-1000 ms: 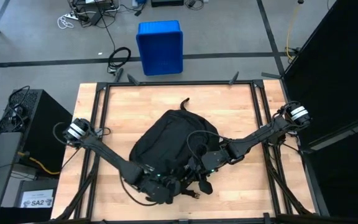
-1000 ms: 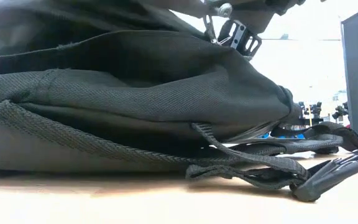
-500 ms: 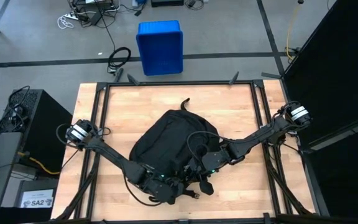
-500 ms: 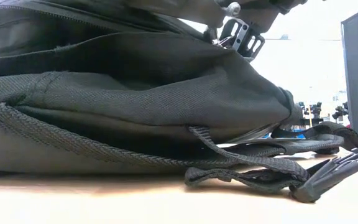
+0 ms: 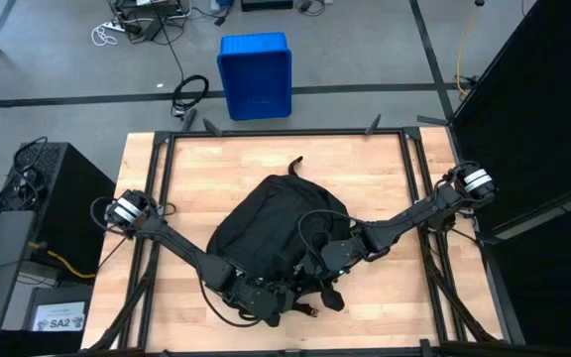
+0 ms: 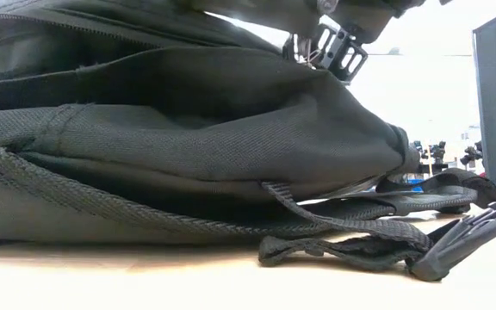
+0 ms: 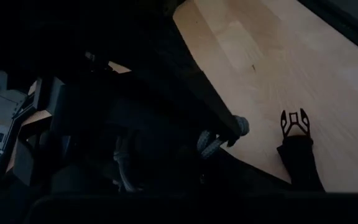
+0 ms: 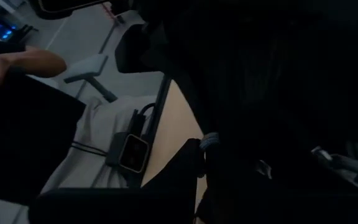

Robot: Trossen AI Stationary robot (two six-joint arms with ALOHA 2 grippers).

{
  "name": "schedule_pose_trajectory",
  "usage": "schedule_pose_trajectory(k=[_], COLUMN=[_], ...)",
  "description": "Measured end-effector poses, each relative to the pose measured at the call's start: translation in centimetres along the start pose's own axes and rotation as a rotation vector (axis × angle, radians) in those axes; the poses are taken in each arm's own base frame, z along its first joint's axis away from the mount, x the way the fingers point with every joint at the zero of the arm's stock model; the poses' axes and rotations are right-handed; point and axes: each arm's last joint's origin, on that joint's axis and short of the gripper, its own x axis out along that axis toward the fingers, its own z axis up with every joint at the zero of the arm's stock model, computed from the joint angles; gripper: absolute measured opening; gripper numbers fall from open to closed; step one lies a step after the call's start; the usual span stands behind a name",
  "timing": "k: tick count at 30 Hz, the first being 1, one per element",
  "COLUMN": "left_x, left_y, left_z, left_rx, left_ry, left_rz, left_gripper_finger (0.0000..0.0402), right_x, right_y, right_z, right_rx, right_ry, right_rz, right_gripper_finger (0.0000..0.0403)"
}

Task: Unpack backpack
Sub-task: Close the backpack

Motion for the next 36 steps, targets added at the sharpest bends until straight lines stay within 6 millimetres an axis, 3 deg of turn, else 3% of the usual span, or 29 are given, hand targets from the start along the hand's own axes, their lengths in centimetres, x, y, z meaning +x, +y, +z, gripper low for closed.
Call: schedule_pose_trajectory(k=[9, 18, 22, 31, 36], left_x=[0.1, 0.1, 0.1, 0.0, 0.3], left_y=[0.0, 0.0, 0.0, 0.8, 0.9], left_z=[0.0, -0.1, -0.1, 0.2, -0.1], left_rx=[-0.002, 0.003, -0.003, -0.027, -0.022], left_ry=[0.003, 0.013, 0.01, 0.003, 0.017], left_rz=[-0.009, -0.005, 0.002, 0.061, 0.042], left_gripper_finger=[0.0, 0.0, 0.0, 0.0, 0.0001], right_x=[0.1, 0.0, -1.0, -5.0, -5.4], right_y=[1.8, 1.8, 2.1, 1.9, 1.4], right_z=[-1.7, -1.7, -1.3, 0.5, 0.0], right_rx=[0.0, -0.038, -0.068, -0.178, -0.166], right_ry=[0.079, 0.093, 0.085, -0.026, 0.041], right_rz=[-0.052, -0.034, -0.032, -0.237, -0.311], right_gripper_finger=[0.0073, 0.0153, 0.0178, 0.0196, 0.0185])
